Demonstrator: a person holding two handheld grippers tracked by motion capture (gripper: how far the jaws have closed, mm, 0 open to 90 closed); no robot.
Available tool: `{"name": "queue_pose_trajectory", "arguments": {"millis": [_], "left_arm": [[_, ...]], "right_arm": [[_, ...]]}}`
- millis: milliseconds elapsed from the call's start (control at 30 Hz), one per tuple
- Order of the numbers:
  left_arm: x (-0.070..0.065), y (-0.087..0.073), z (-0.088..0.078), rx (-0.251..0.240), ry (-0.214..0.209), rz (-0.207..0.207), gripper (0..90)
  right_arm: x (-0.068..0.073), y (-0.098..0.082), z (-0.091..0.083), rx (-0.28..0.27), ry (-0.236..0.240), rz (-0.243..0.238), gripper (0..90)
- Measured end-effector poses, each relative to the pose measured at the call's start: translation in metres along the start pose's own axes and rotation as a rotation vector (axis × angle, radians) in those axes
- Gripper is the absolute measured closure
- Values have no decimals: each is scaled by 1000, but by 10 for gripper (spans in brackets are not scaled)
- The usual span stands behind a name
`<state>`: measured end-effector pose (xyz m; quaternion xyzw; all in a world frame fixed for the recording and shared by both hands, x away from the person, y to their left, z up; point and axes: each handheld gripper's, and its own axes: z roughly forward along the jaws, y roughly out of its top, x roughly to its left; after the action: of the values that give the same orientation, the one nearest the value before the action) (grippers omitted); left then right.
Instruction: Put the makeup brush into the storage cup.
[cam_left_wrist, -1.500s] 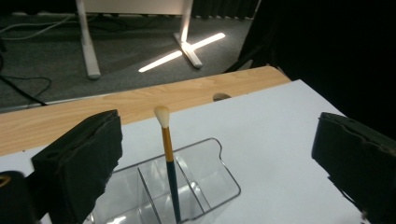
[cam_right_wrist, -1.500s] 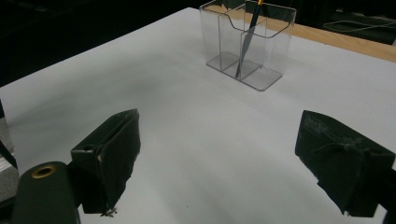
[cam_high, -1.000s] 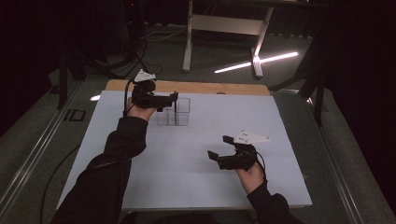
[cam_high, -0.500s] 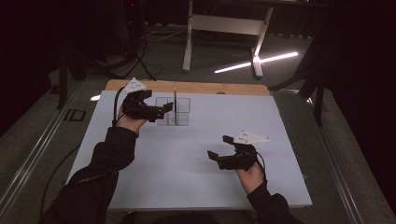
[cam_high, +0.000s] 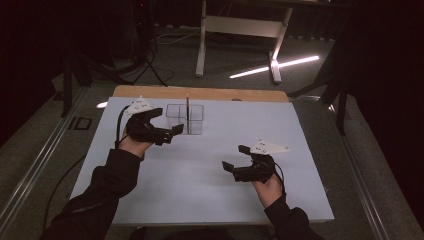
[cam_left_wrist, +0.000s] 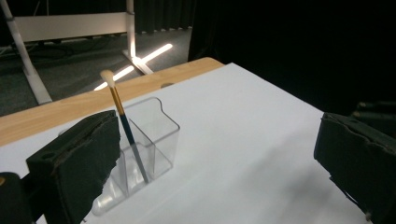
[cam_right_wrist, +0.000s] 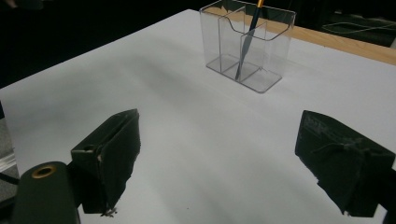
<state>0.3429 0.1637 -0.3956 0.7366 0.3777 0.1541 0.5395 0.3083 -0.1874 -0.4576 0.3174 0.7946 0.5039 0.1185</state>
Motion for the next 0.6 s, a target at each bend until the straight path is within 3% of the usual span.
{"name": "queue_pose_trajectory", "arguments": {"millis": [233, 400, 600], "left_arm": [[-7, -16, -8, 6, -18, 8, 8], [-14, -28, -12, -13, -56, -4, 8], [-22, -41, -13, 2, -89, 1, 8]], "right_arm": [[0, 0, 0, -2, 1, 0, 138], [0, 0, -1, -6, -3, 2, 138], [0, 0, -1, -7, -3, 2, 138]]}}
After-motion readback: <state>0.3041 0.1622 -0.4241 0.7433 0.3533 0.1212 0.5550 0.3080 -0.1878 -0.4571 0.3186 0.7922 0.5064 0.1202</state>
